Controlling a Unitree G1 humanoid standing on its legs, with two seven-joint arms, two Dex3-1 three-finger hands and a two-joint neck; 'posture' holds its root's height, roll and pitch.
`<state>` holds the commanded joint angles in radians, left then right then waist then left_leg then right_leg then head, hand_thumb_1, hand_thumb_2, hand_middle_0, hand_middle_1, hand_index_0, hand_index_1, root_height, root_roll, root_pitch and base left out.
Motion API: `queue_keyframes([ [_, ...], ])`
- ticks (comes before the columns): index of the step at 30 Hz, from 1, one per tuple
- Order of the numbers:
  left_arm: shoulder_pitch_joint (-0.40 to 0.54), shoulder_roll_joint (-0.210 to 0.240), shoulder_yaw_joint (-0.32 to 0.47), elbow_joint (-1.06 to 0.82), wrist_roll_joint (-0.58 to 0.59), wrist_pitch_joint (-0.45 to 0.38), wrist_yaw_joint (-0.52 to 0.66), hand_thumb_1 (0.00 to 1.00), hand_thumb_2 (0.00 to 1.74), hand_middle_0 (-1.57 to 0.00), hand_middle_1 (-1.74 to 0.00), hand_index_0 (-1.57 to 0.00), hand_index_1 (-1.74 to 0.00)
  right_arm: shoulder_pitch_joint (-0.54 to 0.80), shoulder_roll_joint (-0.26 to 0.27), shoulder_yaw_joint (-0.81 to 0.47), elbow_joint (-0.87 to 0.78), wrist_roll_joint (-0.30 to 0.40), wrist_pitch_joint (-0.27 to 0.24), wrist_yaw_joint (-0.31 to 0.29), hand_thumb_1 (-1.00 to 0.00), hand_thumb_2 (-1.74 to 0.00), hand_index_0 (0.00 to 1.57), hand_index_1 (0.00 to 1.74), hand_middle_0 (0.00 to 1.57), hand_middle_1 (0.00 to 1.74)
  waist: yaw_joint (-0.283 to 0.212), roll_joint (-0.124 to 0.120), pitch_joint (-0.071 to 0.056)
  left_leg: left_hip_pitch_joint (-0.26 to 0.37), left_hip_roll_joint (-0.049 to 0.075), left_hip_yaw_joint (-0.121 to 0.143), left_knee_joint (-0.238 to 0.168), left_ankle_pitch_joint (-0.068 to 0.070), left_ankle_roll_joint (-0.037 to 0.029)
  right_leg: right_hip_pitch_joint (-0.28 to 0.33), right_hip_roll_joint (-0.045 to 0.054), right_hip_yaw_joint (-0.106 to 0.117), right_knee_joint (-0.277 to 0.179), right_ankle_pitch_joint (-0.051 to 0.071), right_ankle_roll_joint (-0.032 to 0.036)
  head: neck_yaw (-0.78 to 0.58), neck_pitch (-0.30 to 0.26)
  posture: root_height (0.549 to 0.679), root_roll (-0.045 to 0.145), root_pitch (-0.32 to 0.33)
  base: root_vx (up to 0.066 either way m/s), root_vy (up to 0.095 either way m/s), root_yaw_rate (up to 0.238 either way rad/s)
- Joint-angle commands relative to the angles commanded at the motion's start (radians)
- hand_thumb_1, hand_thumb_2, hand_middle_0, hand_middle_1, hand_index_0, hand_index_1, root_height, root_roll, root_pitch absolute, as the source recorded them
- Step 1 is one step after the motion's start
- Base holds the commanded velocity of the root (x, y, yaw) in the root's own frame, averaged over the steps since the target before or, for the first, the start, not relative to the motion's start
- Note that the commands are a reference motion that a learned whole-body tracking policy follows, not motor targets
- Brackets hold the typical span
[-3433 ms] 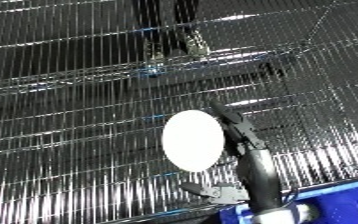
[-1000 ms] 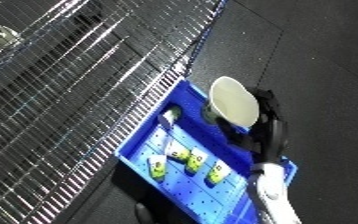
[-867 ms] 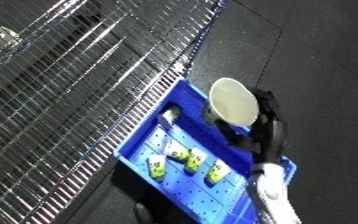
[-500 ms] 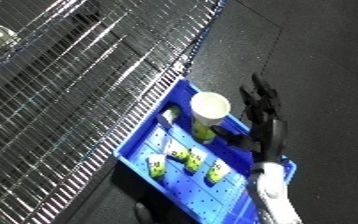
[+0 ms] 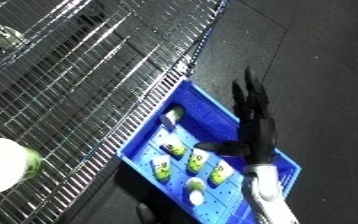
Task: Pick up the object and place it into the box
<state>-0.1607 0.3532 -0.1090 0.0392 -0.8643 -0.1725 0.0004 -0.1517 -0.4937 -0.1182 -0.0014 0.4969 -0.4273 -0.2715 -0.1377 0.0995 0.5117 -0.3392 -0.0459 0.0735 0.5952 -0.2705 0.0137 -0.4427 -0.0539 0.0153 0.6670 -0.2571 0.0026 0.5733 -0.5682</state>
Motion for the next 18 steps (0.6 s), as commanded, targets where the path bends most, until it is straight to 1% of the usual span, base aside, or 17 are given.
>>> queue_keyframes([
  [2, 0.001, 0.002, 0.001, -0.005, 0.002, 0.006, 0.001, 1.00, 1.74, -1.57, -1.74, -1.57, -1.74, -0.013, 0.006, 0.018, -0.031, -0.018, 0.014, 0.016, 0.00, 0.00, 0.00, 0.00, 0.00, 0.00, 0.010, -0.007, -0.003, -0.001, -0.001, -0.007, 0.001, 0.000, 0.0006, 0.003, -0.0014, -0.005, 0.005, -0.004, -0.0019, -0.061, 0.009, 0.651, 0.098, 0.043, 0.019, -0.042, 0.142],
  [4, 0.001, 0.002, 0.003, -0.007, 0.006, 0.012, 0.000, 1.00, 1.74, -1.57, -1.74, -1.57, -1.74, -0.031, 0.011, 0.038, -0.061, -0.027, 0.034, 0.031, 0.00, 0.00, 0.00, 0.00, 0.00, 0.00, 0.022, -0.013, -0.006, -0.003, -0.001, -0.015, 0.001, 0.003, -0.0001, 0.006, -0.0032, -0.012, 0.011, -0.008, -0.0041, -0.120, 0.010, 0.651, 0.096, 0.040, 0.017, -0.037, 0.150],
  [6, 0.000, 0.001, 0.006, -0.006, 0.008, 0.014, 0.000, 1.00, 1.74, -1.57, -1.74, -1.57, -1.74, -0.049, 0.019, 0.058, -0.089, -0.023, 0.062, 0.064, 0.00, 0.00, 0.00, 0.00, 0.00, 0.00, 0.035, -0.020, -0.011, -0.004, -0.002, -0.026, 0.002, 0.010, -0.0021, 0.011, -0.0052, -0.018, 0.015, -0.012, -0.0065, -0.227, 0.016, 0.651, 0.095, 0.036, 0.035, -0.028, 0.142],
  [8, -0.001, 0.001, 0.010, 0.000, 0.006, 0.012, 0.001, 1.00, 1.74, -1.57, -1.74, -1.57, -1.74, -0.061, 0.028, 0.077, -0.108, -0.016, 0.091, 0.105, 0.00, 0.00, 0.00, 0.00, 0.00, 0.00, 0.049, -0.029, -0.017, -0.006, -0.004, -0.038, 0.004, 0.013, -0.0030, 0.016, -0.0073, -0.025, 0.021, -0.015, -0.0068, -0.308, 0.021, 0.650, 0.092, 0.032, 0.038, -0.035, 0.109],
  [11, -0.009, 0.007, 0.018, 0.013, 0.008, 0.012, 0.001, 1.00, 1.74, -1.57, -1.74, -1.57, -1.74, -0.075, 0.044, 0.110, -0.130, -0.009, 0.122, 0.154, 0.00, 0.00, 0.00, 0.00, 0.00, 0.00, 0.074, -0.051, -0.026, -0.012, -0.003, -0.057, 0.007, 0.011, -0.0009, 0.023, -0.0102, -0.039, 0.027, -0.015, -0.0028, -0.400, 0.019, 0.650, 0.084, 0.030, 0.023, -0.077, 0.111],
  [13, -0.014, 0.011, 0.022, 0.025, 0.013, 0.012, -0.003, 1.00, 1.74, -1.57, -1.74, -1.57, -1.74, -0.083, 0.054, 0.134, -0.137, -0.010, 0.135, 0.181, 0.00, 0.00, 0.00, 0.00, 0.00, 0.00, 0.091, -0.066, -0.032, -0.015, -0.002, -0.068, 0.008, 0.013, 0.0006, 0.029, -0.0100, -0.050, 0.029, -0.014, -0.0003, -0.452, 0.021, 0.650, 0.078, 0.027, 0.025, -0.087, 0.128],
  [16, -0.015, 0.014, 0.023, 0.041, 0.020, 0.010, -0.011, 1.00, 1.74, -1.57, -1.74, -1.57, -1.74, -0.096, 0.063, 0.167, -0.136, -0.031, 0.150, 0.218, 0.00, 0.00, 0.00, 0.00, 0.00, 0.00, 0.115, -0.084, -0.037, -0.018, 0.000, -0.085, 0.011, 0.020, 0.0011, 0.040, -0.0098, -0.064, 0.029, -0.013, 0.0028, -0.497, 0.020, 0.650, 0.070, 0.022, 0.038, -0.076, 0.164],
  [18, -0.016, 0.015, 0.023, 0.045, 0.027, 0.013, -0.014, 1.00, 1.74, -1.57, -1.74, -1.57, -1.74, -0.110, 0.065, 0.185, -0.133, -0.043, 0.159, 0.232, 0.00, 0.00, 0.00, 0.00, 0.00, 0.00, 0.130, -0.094, -0.040, -0.018, 0.002, -0.094, 0.009, 0.025, 0.0002, 0.048, -0.0108, -0.075, 0.028, -0.012, 0.0057, -0.518, 0.018, 0.651, 0.064, 0.018, 0.041, -0.077, 0.196],
])
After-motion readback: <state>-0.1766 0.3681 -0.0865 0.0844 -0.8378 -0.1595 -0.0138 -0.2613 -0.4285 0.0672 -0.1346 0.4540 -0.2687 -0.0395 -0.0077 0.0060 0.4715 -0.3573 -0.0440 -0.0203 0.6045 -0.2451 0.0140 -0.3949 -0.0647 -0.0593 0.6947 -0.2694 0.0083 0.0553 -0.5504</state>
